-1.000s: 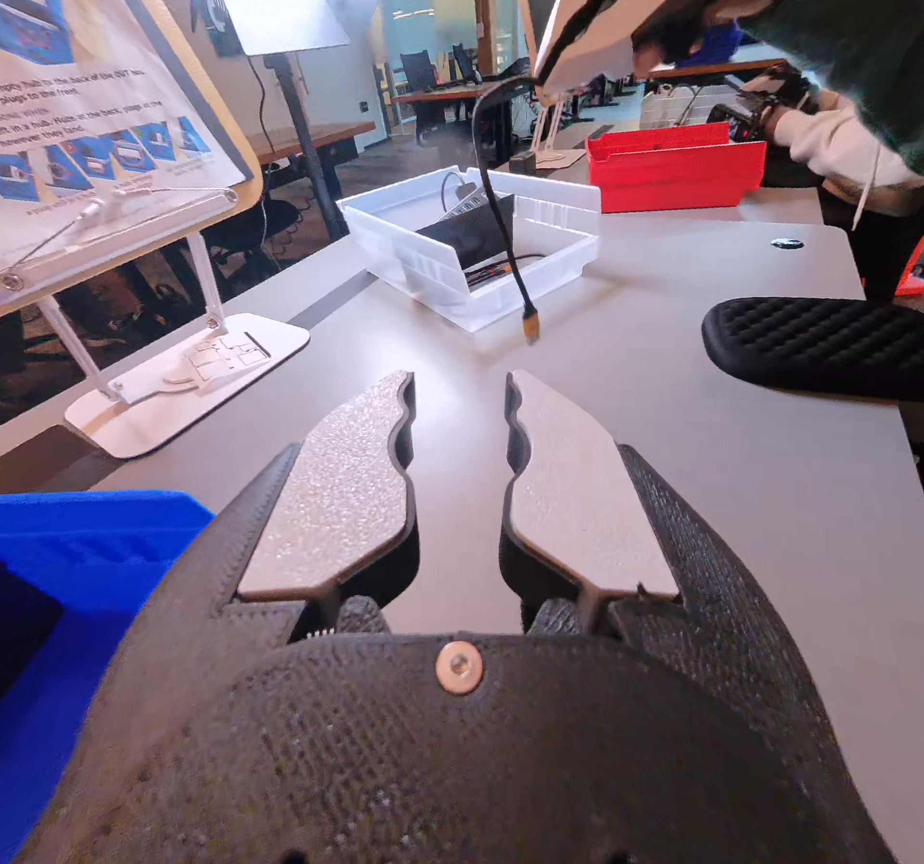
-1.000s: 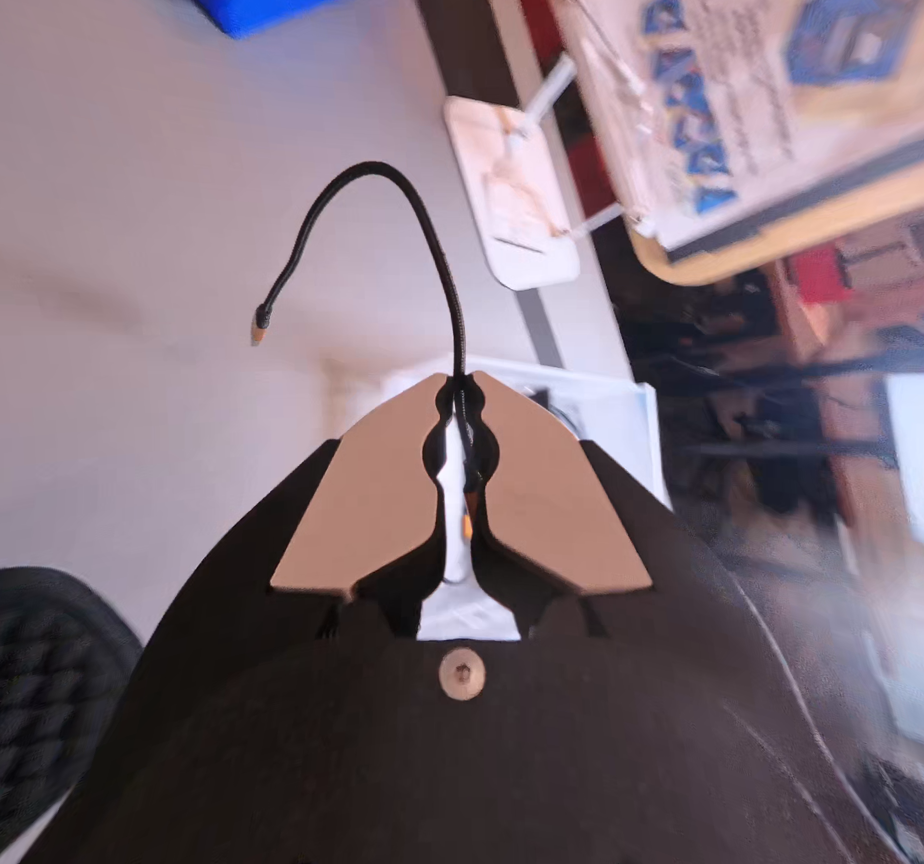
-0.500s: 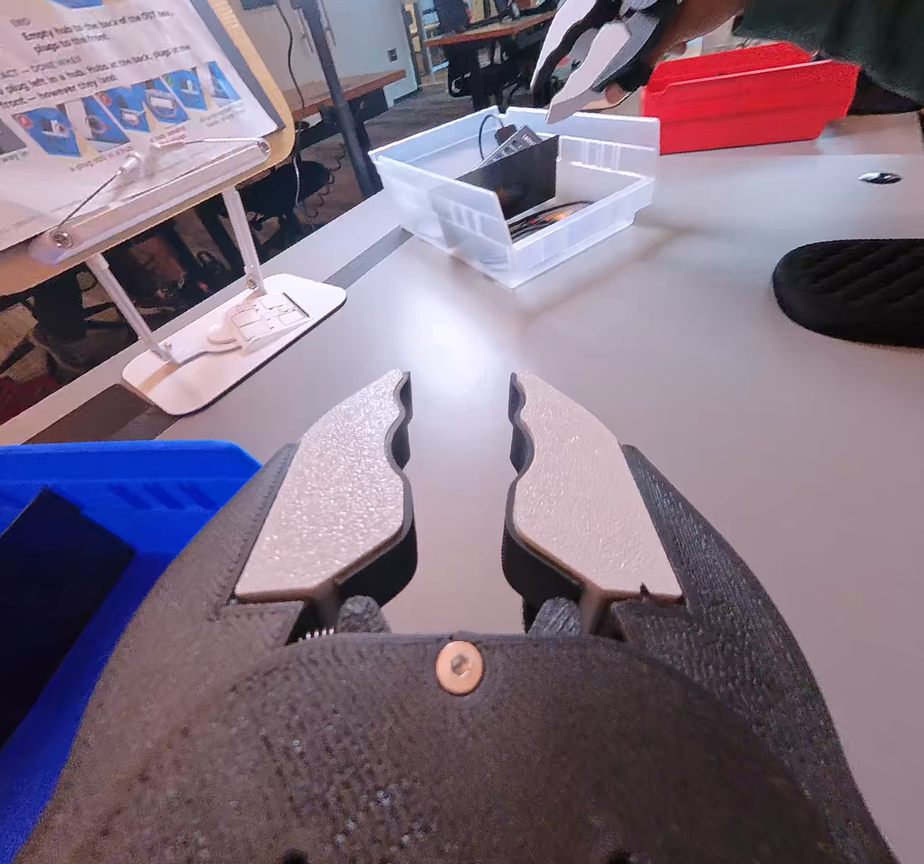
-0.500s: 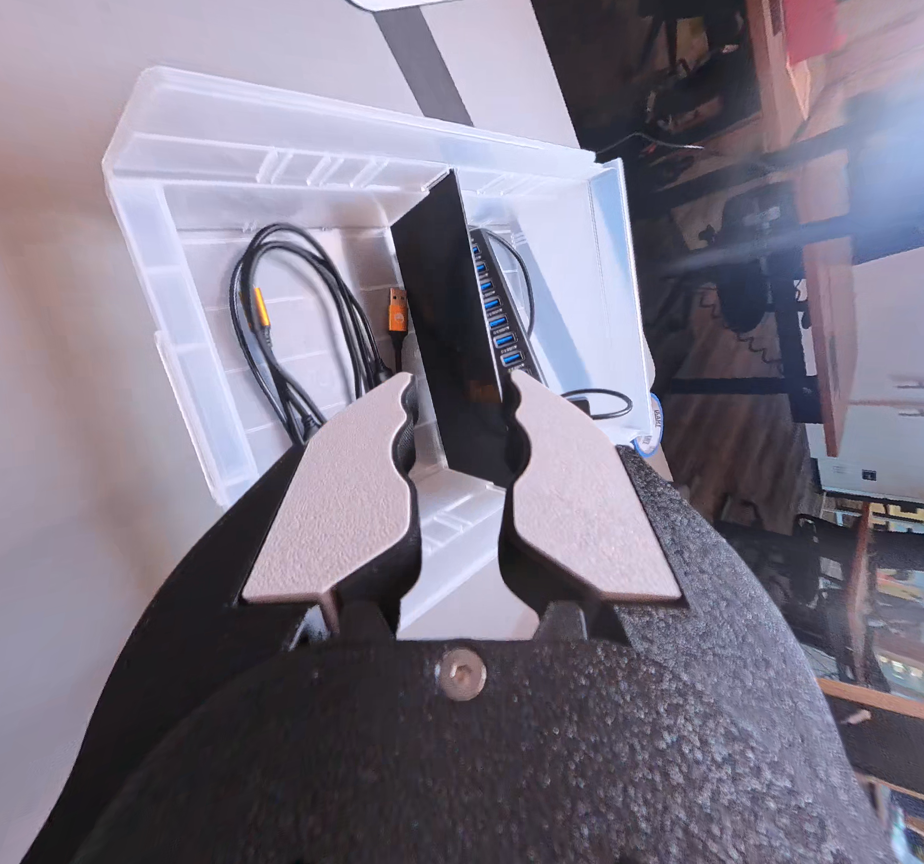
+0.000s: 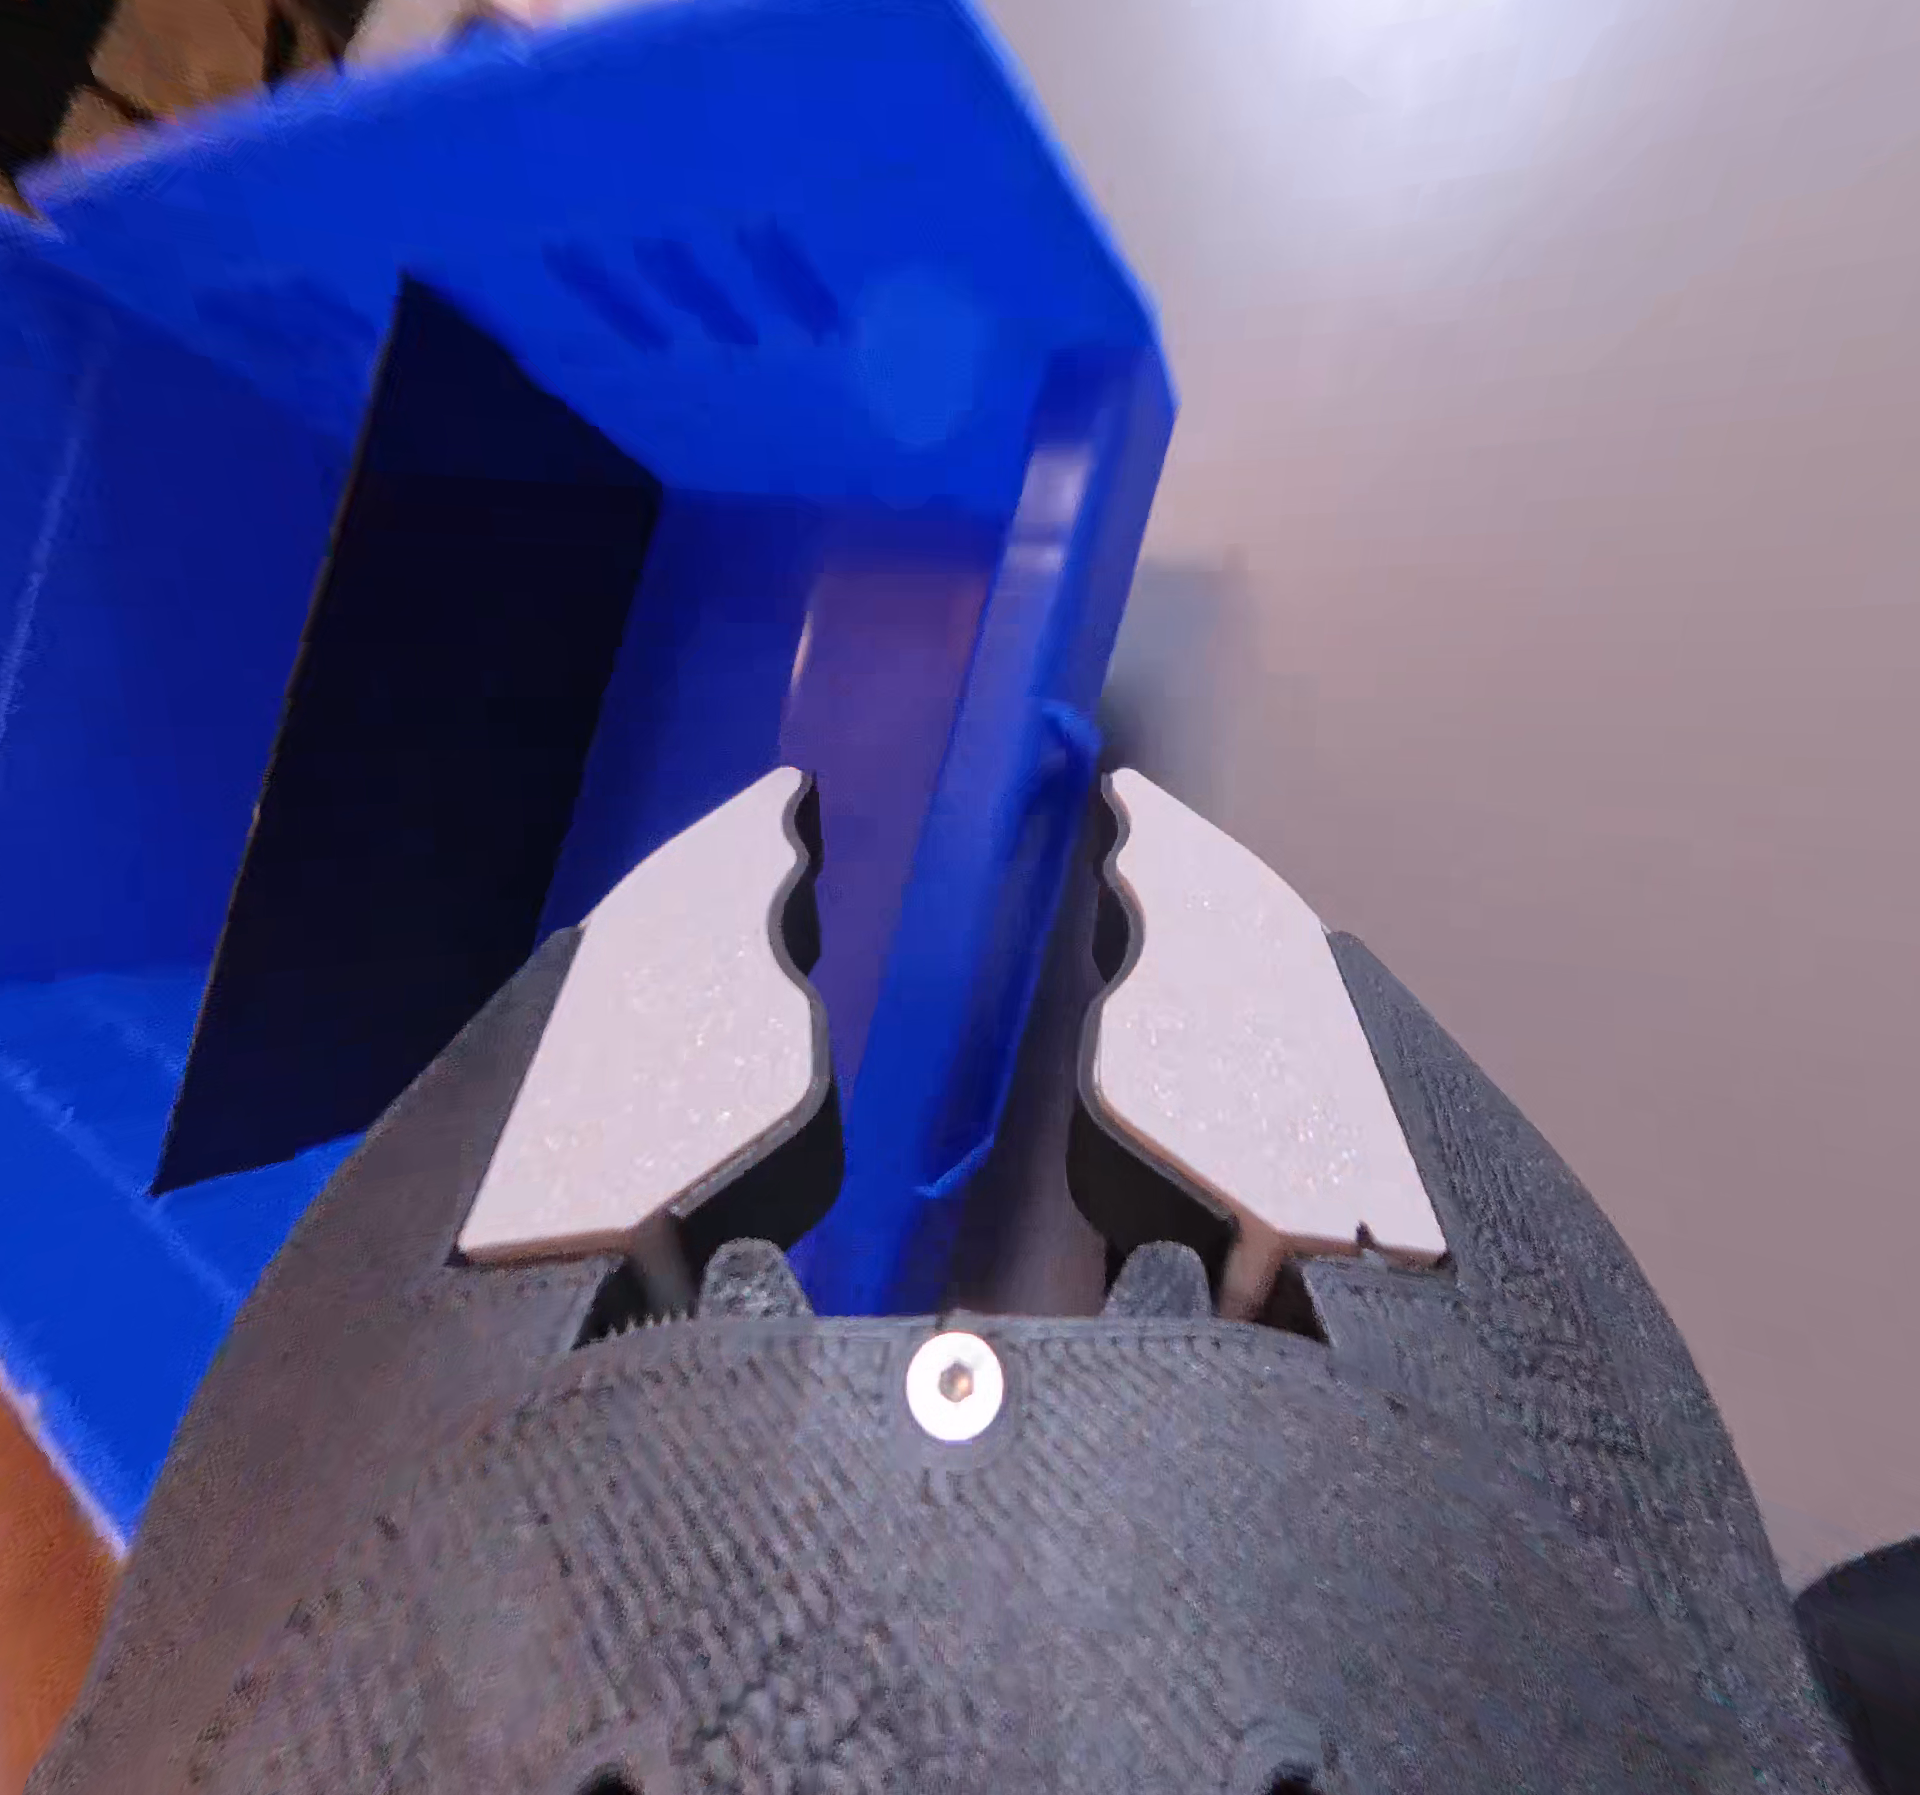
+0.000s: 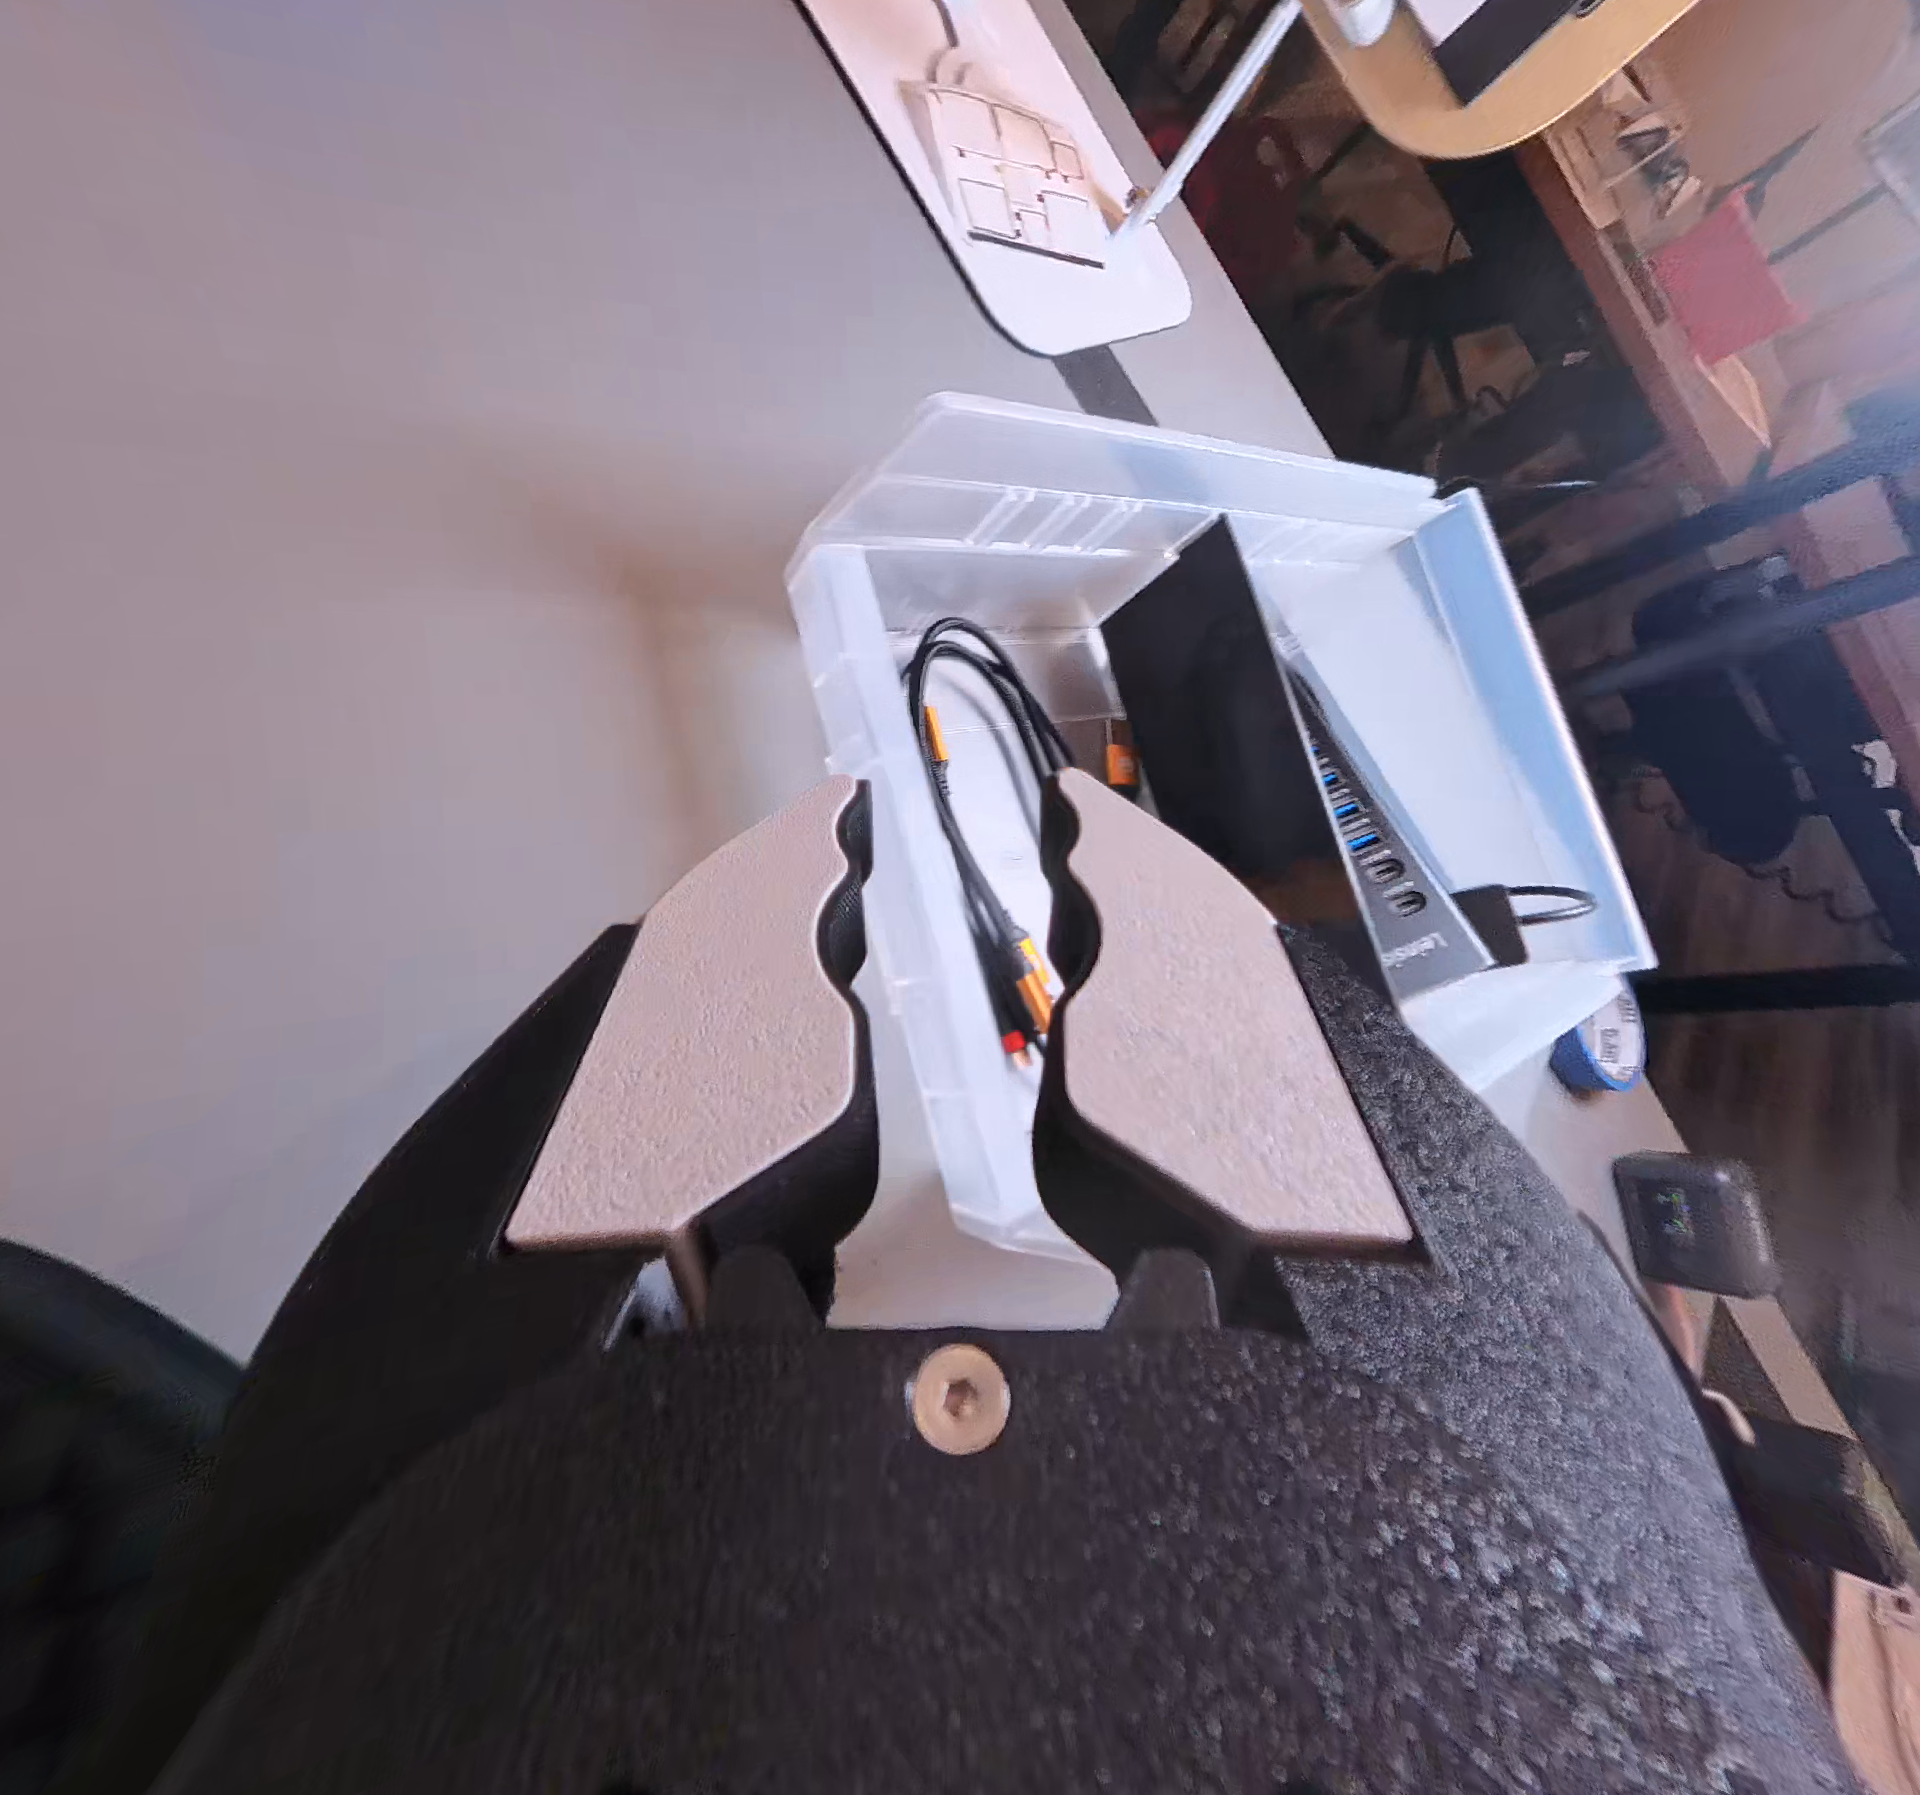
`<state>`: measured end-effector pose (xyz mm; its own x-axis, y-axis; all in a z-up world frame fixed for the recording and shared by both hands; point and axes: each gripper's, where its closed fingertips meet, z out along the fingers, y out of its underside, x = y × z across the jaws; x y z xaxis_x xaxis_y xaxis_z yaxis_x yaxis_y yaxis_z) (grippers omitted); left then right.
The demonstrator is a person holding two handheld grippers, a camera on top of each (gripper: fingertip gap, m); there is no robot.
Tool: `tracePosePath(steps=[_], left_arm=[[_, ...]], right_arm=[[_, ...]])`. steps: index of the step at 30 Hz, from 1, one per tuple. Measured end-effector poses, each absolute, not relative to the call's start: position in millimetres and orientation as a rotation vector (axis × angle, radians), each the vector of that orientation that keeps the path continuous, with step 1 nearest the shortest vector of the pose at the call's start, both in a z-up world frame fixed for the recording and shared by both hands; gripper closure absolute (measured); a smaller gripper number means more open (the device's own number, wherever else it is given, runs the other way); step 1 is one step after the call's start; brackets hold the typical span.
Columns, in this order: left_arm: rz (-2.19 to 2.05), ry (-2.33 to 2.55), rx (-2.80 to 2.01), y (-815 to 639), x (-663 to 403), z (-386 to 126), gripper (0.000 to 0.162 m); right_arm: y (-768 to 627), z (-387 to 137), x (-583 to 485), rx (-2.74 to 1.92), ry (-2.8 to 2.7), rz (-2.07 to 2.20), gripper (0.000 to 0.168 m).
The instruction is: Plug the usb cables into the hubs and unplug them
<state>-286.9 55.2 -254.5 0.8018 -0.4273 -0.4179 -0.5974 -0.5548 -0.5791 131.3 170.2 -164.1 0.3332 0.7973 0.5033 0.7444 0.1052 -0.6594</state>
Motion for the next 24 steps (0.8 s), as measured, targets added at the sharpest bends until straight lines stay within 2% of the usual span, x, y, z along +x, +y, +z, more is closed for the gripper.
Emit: tracePosePath(steps=[2,3,5,8,14,17,19,20,24], left_arm=[[0.382,0.812,-2.347,50.7,-300.9,-274.2,0.115],[0.378,0.848,-2.339,50.6,-298.3,-277.2,0.126],[0.418,0.927,-2.321,49.8,-295.9,-277.2,0.129],[0.375,1.005,-2.306,41.7,-281.2,-277.6,0.130],[0.270,1.174,-2.197,37.8,-237.6,-277.1,0.129],[0.357,1.209,-2.101,51.1,-238.2,-273.9,0.127],[0.309,1.145,-2.096,47.8,-237.6,-266.5,0.121],[0.210,1.072,-2.055,44.9,-228.8,-253.2,0.120],[-0.126,0.840,-1.850,23.0,-192.3,-192.0,0.125]], right_arm=[[160.5,-172.7,133.5,-1.656,-1.433,0.090,0.137],[157.6,-177.3,135.6,-1.670,-1.446,0.091,0.137],[154.1,-186.9,139.6,-1.704,-1.471,0.092,0.137],[154.2,-204.4,143.6,-1.759,-1.524,0.065,0.136],[186.6,-233.0,138.6,-1.776,-1.675,-0.198,0.123],[210.2,-255.1,136.6,-1.875,-1.759,-0.301,0.110],[221.5,-269.7,131.8,-1.889,-1.822,-0.332,0.118],[218.7,-277.4,126.4,-1.877,-1.884,-0.304,0.137],[193.8,-276.8,102.0,-1.793,-1.913,-0.231,0.139]])
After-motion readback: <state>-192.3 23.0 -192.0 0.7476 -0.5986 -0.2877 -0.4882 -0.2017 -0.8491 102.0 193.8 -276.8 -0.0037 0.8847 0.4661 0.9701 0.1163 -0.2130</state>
